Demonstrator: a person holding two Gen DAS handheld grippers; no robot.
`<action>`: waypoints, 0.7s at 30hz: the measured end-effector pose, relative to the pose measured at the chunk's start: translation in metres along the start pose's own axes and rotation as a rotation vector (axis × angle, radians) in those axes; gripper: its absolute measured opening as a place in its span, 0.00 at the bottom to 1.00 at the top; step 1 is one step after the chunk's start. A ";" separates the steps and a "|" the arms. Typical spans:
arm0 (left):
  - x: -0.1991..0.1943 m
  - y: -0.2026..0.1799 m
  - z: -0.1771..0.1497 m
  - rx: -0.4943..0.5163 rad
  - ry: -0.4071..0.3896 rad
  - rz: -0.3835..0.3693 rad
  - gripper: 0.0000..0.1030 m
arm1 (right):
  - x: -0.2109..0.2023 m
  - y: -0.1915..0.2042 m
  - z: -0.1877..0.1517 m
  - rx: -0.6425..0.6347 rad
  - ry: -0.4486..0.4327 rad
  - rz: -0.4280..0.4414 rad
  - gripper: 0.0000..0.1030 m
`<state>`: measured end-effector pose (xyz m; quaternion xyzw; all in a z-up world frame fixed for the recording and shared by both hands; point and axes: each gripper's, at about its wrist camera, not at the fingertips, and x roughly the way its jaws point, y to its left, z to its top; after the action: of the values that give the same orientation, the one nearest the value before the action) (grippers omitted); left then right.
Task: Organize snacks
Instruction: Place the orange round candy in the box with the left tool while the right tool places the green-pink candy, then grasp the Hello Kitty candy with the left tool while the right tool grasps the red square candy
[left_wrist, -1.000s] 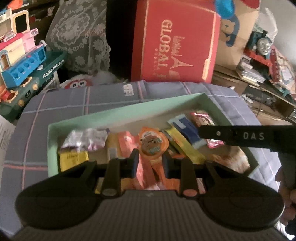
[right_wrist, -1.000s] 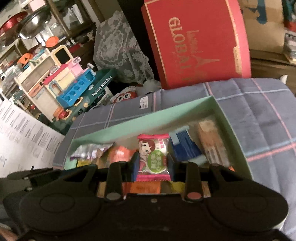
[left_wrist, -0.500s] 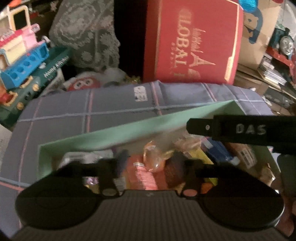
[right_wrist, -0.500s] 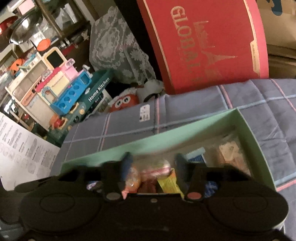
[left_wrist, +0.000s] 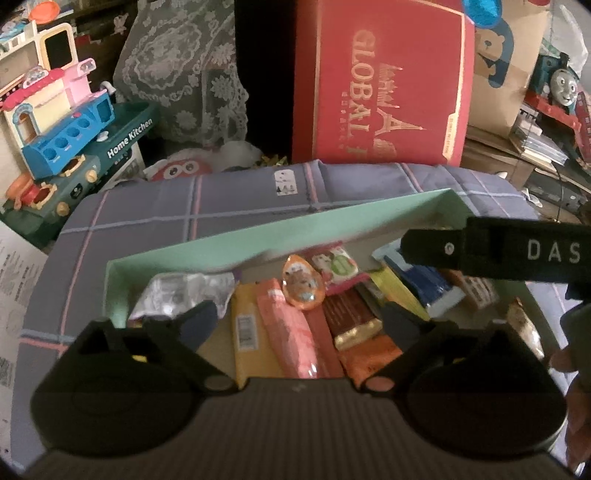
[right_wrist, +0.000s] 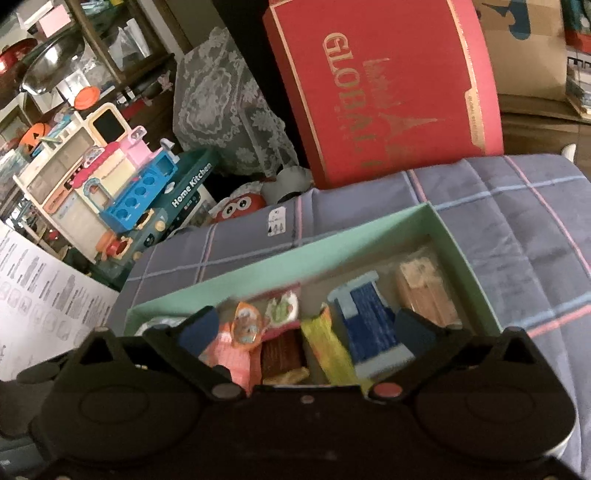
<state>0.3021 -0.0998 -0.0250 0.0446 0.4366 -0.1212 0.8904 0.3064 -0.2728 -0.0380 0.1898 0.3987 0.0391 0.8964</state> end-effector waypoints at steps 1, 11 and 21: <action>-0.006 -0.001 -0.003 -0.002 -0.001 -0.001 0.97 | -0.005 0.000 -0.003 0.002 0.001 0.001 1.00; -0.063 -0.017 -0.033 0.007 -0.018 -0.004 1.00 | -0.062 0.000 -0.029 0.006 -0.009 0.002 1.00; -0.104 -0.021 -0.071 0.000 -0.020 -0.021 1.00 | -0.109 -0.014 -0.063 0.023 -0.018 0.016 1.00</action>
<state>0.1809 -0.0888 0.0142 0.0388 0.4279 -0.1312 0.8934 0.1854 -0.2907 -0.0056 0.2035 0.3896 0.0399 0.8974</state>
